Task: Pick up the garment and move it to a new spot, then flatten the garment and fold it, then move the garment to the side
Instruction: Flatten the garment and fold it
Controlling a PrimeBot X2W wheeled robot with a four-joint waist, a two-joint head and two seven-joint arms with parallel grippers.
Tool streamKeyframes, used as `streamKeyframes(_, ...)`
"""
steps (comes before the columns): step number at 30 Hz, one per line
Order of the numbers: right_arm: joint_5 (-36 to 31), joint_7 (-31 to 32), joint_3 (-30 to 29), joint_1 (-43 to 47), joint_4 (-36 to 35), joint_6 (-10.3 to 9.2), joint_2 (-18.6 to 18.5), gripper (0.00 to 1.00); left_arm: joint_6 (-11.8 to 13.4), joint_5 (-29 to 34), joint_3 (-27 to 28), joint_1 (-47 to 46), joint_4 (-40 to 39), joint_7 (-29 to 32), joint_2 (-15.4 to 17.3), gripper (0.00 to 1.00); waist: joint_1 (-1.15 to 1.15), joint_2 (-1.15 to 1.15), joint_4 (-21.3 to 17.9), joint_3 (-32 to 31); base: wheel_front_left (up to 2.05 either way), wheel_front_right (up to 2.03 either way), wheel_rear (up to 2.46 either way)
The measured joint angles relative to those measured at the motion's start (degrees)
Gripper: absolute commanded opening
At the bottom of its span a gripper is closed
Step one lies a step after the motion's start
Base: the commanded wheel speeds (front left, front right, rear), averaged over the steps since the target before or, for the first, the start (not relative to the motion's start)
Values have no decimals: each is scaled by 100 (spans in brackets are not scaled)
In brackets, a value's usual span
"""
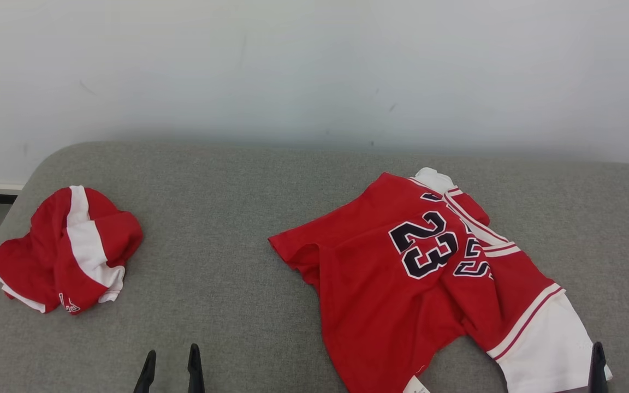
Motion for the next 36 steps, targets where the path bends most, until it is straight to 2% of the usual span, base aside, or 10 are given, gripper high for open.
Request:
streamKeyframes(4, -242, -7, -64, 47, -382, 0, 155, 100, 0, 10, 0, 32, -14, 0, 1, 100, 0, -1, -21, -34, 0, 0, 0)
streamKeyframes(8, -401, -5, -38, 151, -449, 0, 283, 100, -43, 54, -48, 52, -11, 0, 1, 100, 0, 0, -73, -49, 0, 0, 0)
streamKeyframes(12, -661, -8, -69, 151, -605, 0, 294, 100, -42, 92, -138, 58, -9, 0, -2, 100, 0, 0, -129, -43, 0, 0, 0)
streamKeyframes(19, -725, -15, -143, 246, -740, 0, 350, 100, -38, 88, -188, 58, -13, 0, 0, 100, 0, 0, -177, -11, 0, 0, 0)
streamKeyframes(21, -769, -15, -120, 238, -735, 0, 359, 100, -116, 75, -291, 57, 26, 0, 5, 100, 0, 0, -205, 5, 0, 0, 0)
streamKeyframes(28, -965, -18, -104, -67, -349, 0, 328, 100, -581, -24, -1281, -110, 624, 0, -1, 100, 0, 0, -363, 96, 0, 0, 0)
streamKeyframes(36, -1098, -18, -81, -847, 558, 0, -10, 100, -788, -409, -2450, -661, 1615, 0, 3, 100, 0, 0, -539, 352, 0, 0, 0)
